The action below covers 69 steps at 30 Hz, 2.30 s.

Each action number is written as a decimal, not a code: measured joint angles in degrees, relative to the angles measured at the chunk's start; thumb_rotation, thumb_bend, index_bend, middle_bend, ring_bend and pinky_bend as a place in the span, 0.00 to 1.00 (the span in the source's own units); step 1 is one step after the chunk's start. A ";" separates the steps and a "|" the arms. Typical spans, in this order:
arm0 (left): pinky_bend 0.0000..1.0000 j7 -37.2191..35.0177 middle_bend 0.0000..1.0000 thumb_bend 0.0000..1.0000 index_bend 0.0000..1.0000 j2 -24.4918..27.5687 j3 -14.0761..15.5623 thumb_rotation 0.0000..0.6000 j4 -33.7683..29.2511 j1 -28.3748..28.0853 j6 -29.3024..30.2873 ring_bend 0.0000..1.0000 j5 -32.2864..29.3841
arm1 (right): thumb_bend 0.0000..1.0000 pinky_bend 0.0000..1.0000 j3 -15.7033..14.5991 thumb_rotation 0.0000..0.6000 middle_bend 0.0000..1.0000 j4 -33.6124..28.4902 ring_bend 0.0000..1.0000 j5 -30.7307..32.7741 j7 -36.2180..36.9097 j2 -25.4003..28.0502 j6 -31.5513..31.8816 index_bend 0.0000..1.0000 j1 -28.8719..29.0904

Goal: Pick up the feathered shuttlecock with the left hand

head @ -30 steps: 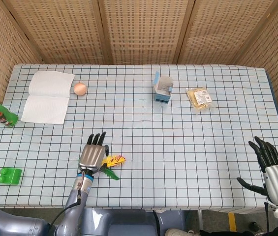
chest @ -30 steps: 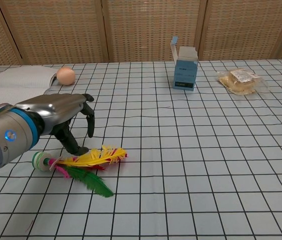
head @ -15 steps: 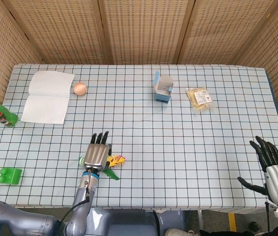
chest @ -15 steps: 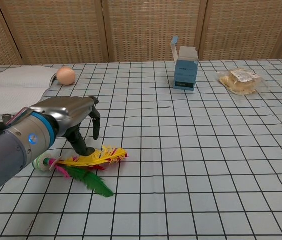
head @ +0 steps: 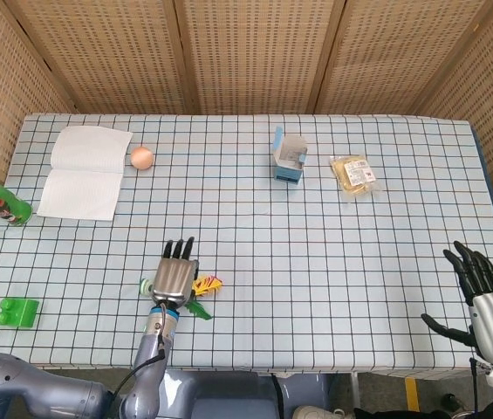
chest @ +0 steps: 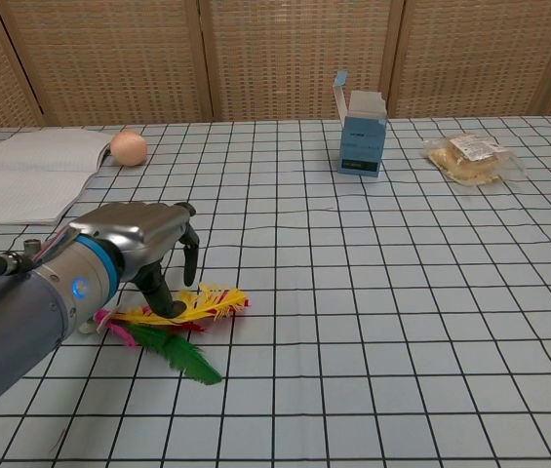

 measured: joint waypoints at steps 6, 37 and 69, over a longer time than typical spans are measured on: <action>0.00 -0.04 0.00 0.30 0.51 -0.98 0.24 1.00 0.79 -0.48 -0.02 0.00 -0.49 | 0.04 0.06 -0.03 1.00 0.00 0.12 0.00 -0.29 0.00 -0.13 0.21 0.02 -0.01; 0.00 0.64 0.00 0.30 0.50 -3.66 1.19 1.00 3.93 -1.66 0.73 0.00 -0.58 | 0.04 0.05 0.02 1.00 0.00 0.46 0.00 -0.47 0.65 -0.37 0.48 0.02 0.04; 0.00 2.05 0.00 0.55 0.68 -4.07 1.99 1.00 5.83 -1.62 0.00 0.00 -0.49 | 0.04 0.05 0.36 1.00 0.00 1.35 0.00 -1.07 2.18 -0.81 2.08 0.03 -0.16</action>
